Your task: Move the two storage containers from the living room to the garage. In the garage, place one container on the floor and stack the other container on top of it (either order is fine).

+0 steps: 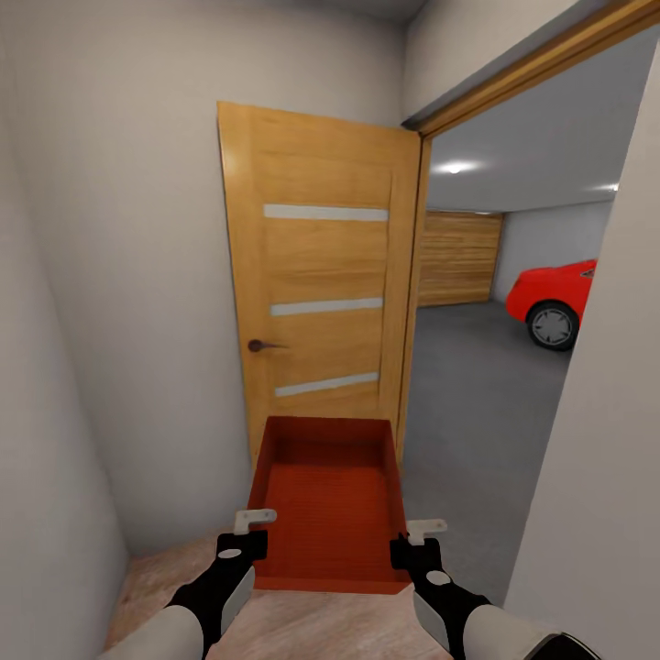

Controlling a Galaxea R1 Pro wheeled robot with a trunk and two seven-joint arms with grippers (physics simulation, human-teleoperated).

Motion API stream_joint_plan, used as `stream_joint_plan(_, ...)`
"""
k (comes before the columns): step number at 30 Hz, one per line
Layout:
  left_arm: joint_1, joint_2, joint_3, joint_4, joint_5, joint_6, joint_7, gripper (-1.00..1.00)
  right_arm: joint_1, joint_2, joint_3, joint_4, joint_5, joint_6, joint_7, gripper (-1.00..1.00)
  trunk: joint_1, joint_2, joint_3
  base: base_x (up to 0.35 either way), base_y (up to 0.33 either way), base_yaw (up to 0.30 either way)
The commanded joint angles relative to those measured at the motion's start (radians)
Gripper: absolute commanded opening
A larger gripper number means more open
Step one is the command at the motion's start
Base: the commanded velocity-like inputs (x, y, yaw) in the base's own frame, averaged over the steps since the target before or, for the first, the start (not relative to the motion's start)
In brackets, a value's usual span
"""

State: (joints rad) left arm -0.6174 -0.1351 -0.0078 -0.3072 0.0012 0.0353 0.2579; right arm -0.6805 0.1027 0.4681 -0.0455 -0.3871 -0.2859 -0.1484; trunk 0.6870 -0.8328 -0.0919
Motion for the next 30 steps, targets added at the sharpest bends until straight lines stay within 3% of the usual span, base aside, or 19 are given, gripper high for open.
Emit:
stream_joint_plan(1, -0.001, 0.008, 0.022, -0.032, -0.017, 0.005, 0.007, -1.00, -0.001, 0.000, -0.006, 0.003, -0.012, -0.003, 0.001, -1.00, 0.001, -0.001, -0.002, 0.286, 0.239, -0.285)
stream_joint_plan(15, -0.001, 0.006, 0.023, -0.032, -0.015, 0.005, 0.007, -1.00, -0.001, 0.000, -0.006, 0.003, -0.012, -0.003, 0.001, -1.00, 0.001, -0.001, -0.002, 0.262, 0.254, -0.285)
stream_joint_plan(30, -0.001, 0.006, 0.020, -0.035, -0.017, 0.003, 0.009, -1.00, -0.001, 0.000, -0.006, 0.003, -0.013, -0.003, 0.001, -1.00, 0.001, -0.001, -0.002, 0.162, 0.228, -0.285)
